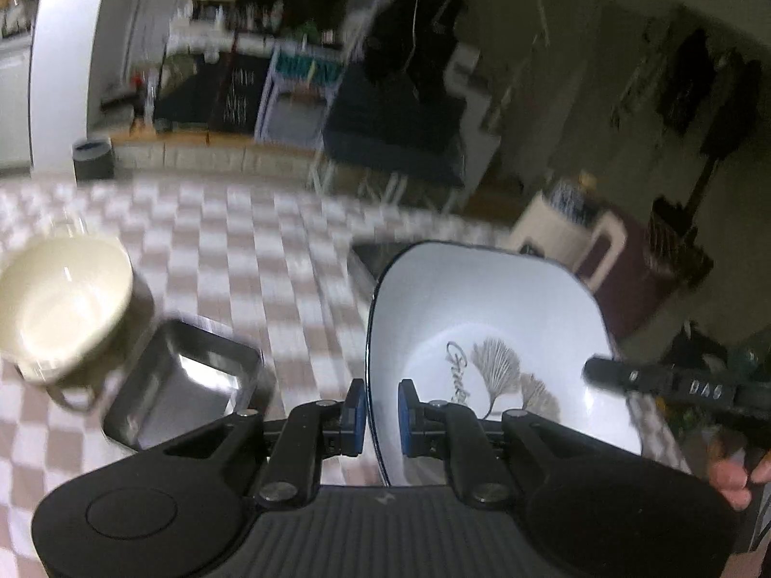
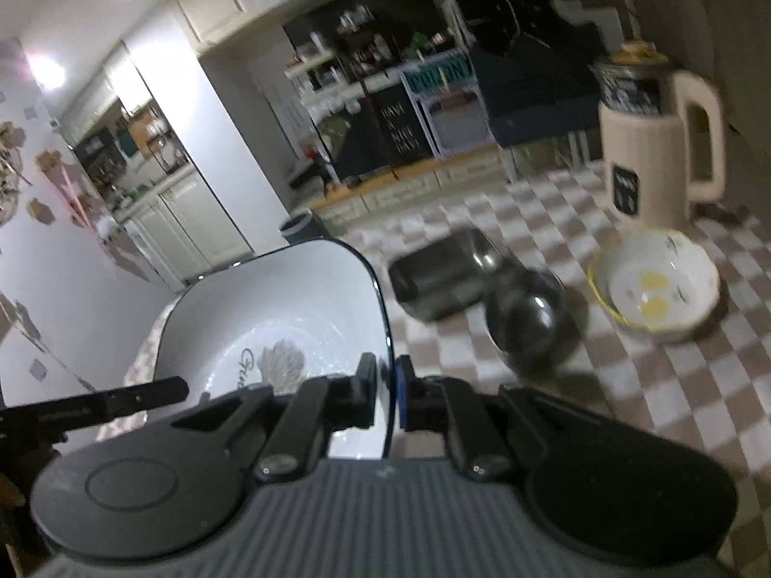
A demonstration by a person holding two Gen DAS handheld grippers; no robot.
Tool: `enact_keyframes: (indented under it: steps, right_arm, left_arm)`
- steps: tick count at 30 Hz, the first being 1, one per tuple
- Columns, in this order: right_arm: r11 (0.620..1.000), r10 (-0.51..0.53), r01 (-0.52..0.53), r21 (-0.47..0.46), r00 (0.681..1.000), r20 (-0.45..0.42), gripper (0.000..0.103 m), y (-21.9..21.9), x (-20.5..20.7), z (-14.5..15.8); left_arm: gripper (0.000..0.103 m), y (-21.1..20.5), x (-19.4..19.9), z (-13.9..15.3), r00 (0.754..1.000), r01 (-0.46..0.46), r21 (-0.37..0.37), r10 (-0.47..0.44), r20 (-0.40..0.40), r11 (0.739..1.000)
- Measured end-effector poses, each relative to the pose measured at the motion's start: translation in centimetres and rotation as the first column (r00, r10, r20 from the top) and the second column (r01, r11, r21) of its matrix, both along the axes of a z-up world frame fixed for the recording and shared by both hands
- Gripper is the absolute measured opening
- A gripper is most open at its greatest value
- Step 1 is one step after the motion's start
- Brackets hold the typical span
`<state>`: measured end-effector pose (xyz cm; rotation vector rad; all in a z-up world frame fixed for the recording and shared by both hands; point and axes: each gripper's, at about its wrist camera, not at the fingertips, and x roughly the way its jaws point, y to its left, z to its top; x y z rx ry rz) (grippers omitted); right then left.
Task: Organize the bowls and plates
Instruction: 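Lift the white plate with both grippers and carry it across the table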
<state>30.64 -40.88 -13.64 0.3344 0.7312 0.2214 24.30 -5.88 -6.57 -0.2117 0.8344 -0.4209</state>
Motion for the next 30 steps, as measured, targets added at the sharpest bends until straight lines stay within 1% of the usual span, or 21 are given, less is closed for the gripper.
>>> enact_keyframes:
  steps: [2, 3, 7, 10, 14, 20, 24, 30]
  right_arm:
    - [1.000, -0.002, 0.001, -0.025, 0.999, -0.033, 0.011, 0.0, 0.2, -0.9]
    - [0.999, -0.001, -0.001, -0.032, 0.999, -0.050, 0.011, 0.1, 0.5, -1.2]
    - [0.997, -0.002, -0.008, -0.082, 0.993, -0.116, 0.011, 0.5, 1.1, -2.6]
    - [0.994, -0.007, -0.012, -0.112, 0.987, -0.163, 0.011, 1.0, 1.2, -3.4]
    - [0.984, 0.011, -0.049, -0.171, 0.977, -0.215, 0.011, 2.2, 1.6, -4.7]
    - [0.963, 0.035, -0.110, -0.247, 0.956, -0.290, 0.011, 3.1, 2.1, -6.4]
    - [0.954, 0.031, -0.123, -0.275, 0.948, -0.316, 0.010, 3.8, 2.6, -7.1]
    - [0.950, 0.018, -0.113, -0.290, 0.950, -0.312, 0.010, 4.1, 3.3, -7.2]
  left_arm:
    - [0.014, 0.2, 0.6, -1.6, 0.998, 0.007, -0.008, -0.008, -0.062, 1.000]
    - [0.014, 0.1, 0.8, -2.4, 0.997, 0.013, 0.001, -0.013, -0.079, 1.000]
    - [0.014, -0.8, 1.4, -4.4, 0.992, 0.051, 0.055, -0.045, -0.117, 0.997]
    - [0.014, -1.1, 2.1, -6.0, 0.985, 0.074, 0.083, -0.060, -0.163, 0.994]
    - [0.016, -1.3, 2.8, -8.2, 0.973, 0.088, 0.108, -0.062, -0.221, 0.990]
    - [0.017, -1.7, 3.0, -10.7, 0.954, 0.123, 0.155, -0.073, -0.292, 0.980]
    - [0.018, -1.7, 3.0, -11.1, 0.954, 0.126, 0.155, -0.077, -0.290, 0.980]
    - [0.019, -1.6, 3.3, -11.4, 0.956, 0.113, 0.152, -0.065, -0.287, 0.982]
